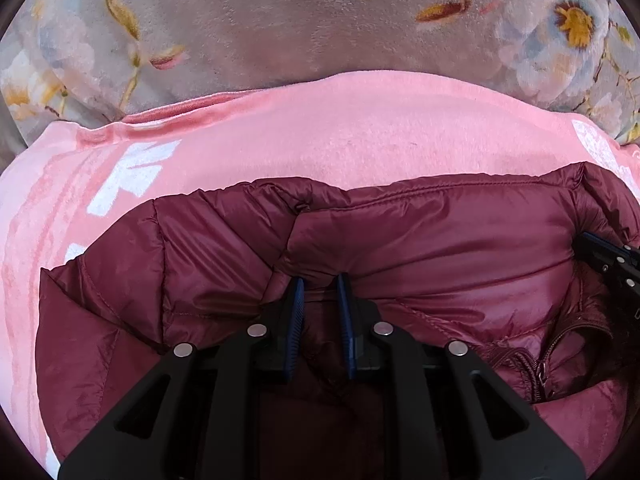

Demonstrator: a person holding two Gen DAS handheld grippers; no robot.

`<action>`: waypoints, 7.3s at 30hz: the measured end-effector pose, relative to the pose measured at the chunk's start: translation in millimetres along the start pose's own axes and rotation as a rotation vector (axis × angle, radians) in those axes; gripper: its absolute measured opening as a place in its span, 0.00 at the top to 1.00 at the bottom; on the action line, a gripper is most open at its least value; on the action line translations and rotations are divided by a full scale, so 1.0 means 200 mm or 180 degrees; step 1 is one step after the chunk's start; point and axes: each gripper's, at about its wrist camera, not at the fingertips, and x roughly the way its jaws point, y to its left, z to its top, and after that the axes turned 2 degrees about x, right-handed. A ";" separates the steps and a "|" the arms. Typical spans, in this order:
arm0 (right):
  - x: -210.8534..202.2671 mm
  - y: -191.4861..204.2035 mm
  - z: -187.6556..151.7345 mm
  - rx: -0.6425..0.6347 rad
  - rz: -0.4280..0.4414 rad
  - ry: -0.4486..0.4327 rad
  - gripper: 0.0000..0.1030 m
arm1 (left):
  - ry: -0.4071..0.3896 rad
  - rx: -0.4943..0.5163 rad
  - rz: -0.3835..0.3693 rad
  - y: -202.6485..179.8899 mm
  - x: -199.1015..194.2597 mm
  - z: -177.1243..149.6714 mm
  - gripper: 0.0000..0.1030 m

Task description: Fold large clothes

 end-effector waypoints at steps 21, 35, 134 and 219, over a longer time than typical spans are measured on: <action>-1.06 -0.15 -0.62 0.0290 0.0319 0.0003 0.35 | 0.0132 -0.0409 -0.0122 0.26 -0.76 -0.63 0.12; -1.77 -0.66 -1.78 0.1508 0.0378 0.0140 0.26 | 0.0358 -0.1428 -0.0609 0.67 -1.39 -1.74 0.09; -1.21 0.19 -1.09 0.0356 0.0519 0.0157 0.99 | 0.0353 -0.0465 -0.0469 -0.16 -1.27 -1.06 0.38; -1.33 0.41 -1.50 0.0200 0.0272 -0.0055 0.92 | 0.0132 -0.0248 0.0332 -0.32 -1.44 -1.46 0.04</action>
